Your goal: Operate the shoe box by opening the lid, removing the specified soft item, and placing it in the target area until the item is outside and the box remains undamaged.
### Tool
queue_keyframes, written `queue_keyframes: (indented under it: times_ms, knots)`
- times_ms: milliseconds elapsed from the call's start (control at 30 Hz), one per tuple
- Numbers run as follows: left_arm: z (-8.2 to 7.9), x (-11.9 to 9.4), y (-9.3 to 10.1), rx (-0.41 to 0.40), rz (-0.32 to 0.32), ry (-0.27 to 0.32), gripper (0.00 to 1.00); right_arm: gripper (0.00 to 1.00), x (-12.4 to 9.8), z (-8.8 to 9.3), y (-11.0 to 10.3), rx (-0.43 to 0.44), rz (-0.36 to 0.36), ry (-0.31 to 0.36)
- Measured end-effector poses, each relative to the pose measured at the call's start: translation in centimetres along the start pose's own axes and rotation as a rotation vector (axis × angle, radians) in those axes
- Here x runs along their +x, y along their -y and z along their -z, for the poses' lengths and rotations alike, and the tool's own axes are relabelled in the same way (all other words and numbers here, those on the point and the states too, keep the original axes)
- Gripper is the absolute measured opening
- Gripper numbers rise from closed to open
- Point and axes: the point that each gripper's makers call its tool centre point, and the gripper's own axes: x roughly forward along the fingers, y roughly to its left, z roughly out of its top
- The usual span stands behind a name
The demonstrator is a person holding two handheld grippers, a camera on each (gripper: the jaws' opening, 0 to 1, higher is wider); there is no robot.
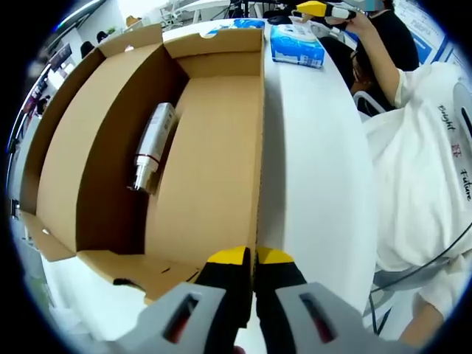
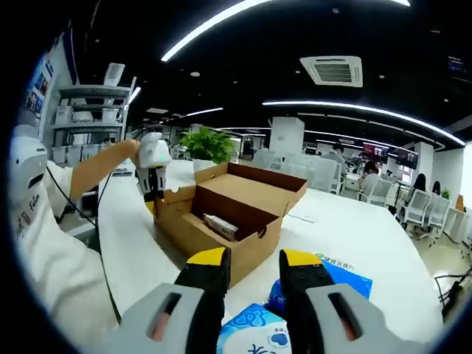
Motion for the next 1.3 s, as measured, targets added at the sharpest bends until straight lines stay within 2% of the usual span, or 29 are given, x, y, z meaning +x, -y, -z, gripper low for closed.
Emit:
queue_keyframes:
  times_ms: [33,133,233,267,300,367,400,467,533,667,800,867,1100,1233,1300]
  knots:
    - [0.0,0.0,0.0,0.001,0.002,0.0,0.02,0.27,0.2,0.1,0.5,-0.017,0.02,-0.025]
    - [0.0,-0.1,0.0,0.001,0.0,-0.005,0.02,0.26,0.4,-1.1,0.9,-0.028,0.025,-0.003]
    - [0.0,-0.1,0.0,0.001,-0.001,-0.004,0.02,0.23,0.6,-3.0,0.1,-0.029,-0.025,0.072]
    - [0.0,-0.1,0.0,0.0,-0.002,-0.004,0.02,0.22,0.7,-3.1,-0.1,-0.04,-0.031,0.074]
    - [0.0,-0.1,0.0,0.0,-0.002,-0.005,0.02,0.23,1.0,-3.2,-0.4,-0.043,-0.037,0.068]
    - [0.0,-0.1,0.0,-0.006,-0.004,-0.006,0.02,0.24,1.8,-2.6,-1.4,-0.087,-0.078,-0.006]
    - [0.0,-0.1,0.1,-0.006,-0.004,-0.007,0.02,0.26,2.2,-2.3,-1.4,-0.096,-0.067,-0.042]
    - [0.1,-0.1,0.2,-0.006,-0.003,-0.007,0.02,0.29,3.3,-2.6,-2.2,-0.144,-0.1,-0.051]
    - [0.1,-0.1,0.3,-0.005,-0.003,-0.006,0.02,0.29,4.1,-2.8,-3.4,-0.153,-0.155,-0.064]
    - [0.2,-0.1,0.4,-0.004,-0.002,-0.003,0.02,0.28,5.8,-3.6,-4.0,-0.233,-0.173,-0.096]
    - [0.2,-0.1,0.5,-0.007,0.002,-0.007,0.02,0.25,7.3,-4.3,-4.4,-0.269,-0.194,-0.13]
    - [0.2,-0.1,0.5,-0.008,0.002,-0.007,0.02,0.24,7.7,-3.9,-4.4,-0.289,-0.199,-0.195]
    - [0.3,0.0,0.9,-0.01,0.001,-0.008,0.02,0.25,9.6,-5.4,-5.8,-0.33,-0.244,-0.197]
    - [0.4,0.1,1.5,-0.01,0.0,-0.009,0.02,0.24,10.5,-6.1,-5.9,-0.346,-0.26,-0.143]
    - [0.4,0.1,1.7,-0.01,0.0,-0.008,0.02,0.24,11.1,-5.9,-6.1,-0.323,-0.265,-0.149]
